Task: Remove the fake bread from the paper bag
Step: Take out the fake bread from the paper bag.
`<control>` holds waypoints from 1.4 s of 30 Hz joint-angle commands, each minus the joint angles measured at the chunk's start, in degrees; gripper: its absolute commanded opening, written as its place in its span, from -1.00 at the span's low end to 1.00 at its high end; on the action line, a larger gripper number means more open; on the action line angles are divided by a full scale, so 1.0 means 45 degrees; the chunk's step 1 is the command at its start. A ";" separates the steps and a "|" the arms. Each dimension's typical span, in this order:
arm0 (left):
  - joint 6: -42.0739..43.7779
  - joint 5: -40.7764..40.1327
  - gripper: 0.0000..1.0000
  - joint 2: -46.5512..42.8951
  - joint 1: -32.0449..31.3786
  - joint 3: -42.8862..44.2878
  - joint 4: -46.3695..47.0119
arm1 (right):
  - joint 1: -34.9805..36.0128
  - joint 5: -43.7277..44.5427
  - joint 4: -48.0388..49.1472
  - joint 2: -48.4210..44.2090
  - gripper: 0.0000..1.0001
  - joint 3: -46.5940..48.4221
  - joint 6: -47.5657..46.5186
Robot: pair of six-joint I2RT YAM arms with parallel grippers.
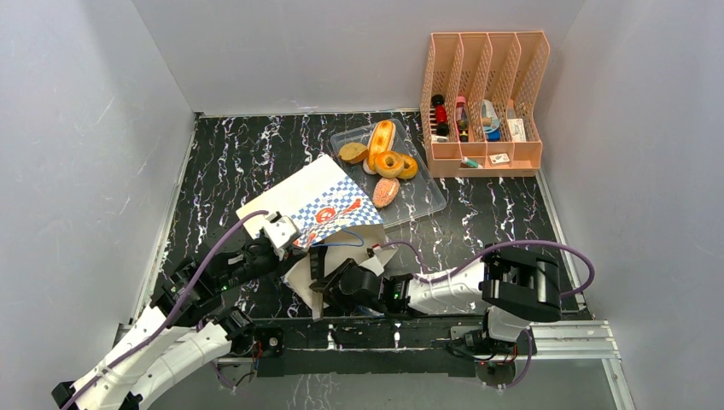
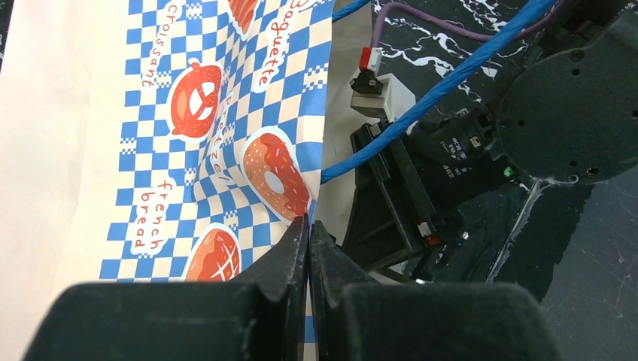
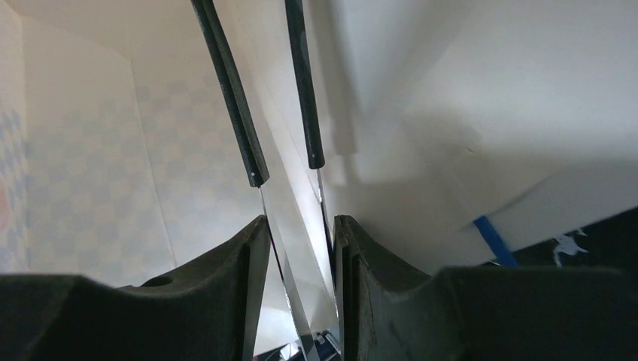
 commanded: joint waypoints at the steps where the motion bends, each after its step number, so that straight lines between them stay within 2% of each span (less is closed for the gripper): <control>1: 0.0126 0.0507 -1.00 -0.0106 -0.0034 0.0019 0.0212 | -0.0353 -0.0311 0.0140 0.0144 -0.31 0.0950 -0.0049; 13: 0.0229 0.0684 -1.00 -0.0066 -0.0034 -0.0066 0.0250 | -0.1065 -0.2050 0.0278 -0.0406 -0.30 0.0627 -0.0363; 17: 0.0292 0.0917 -1.00 -0.0085 -0.0034 -0.0087 0.0260 | -0.1419 -0.2326 0.0290 -0.0798 -0.22 0.0297 -0.0541; 32: 0.0514 0.1894 -1.00 0.0490 -0.0034 -0.0037 0.0386 | -0.3106 -0.4925 0.1690 0.1217 -0.22 0.0761 -0.1671; 35: 0.0513 0.1821 -1.00 0.0498 -0.0034 -0.0057 0.0374 | -0.3334 -0.5437 0.2015 0.1546 -0.32 0.0976 -0.1926; 38: 0.0499 0.1564 -1.00 0.0315 -0.0034 -0.0102 0.0363 | -0.3392 -0.5615 0.2495 0.1552 -0.61 0.0958 -0.2080; 42: 0.0457 0.0969 -1.00 0.0027 -0.0034 -0.0166 0.0372 | -0.3398 -0.5393 0.2681 0.1247 -0.86 0.0658 -0.2177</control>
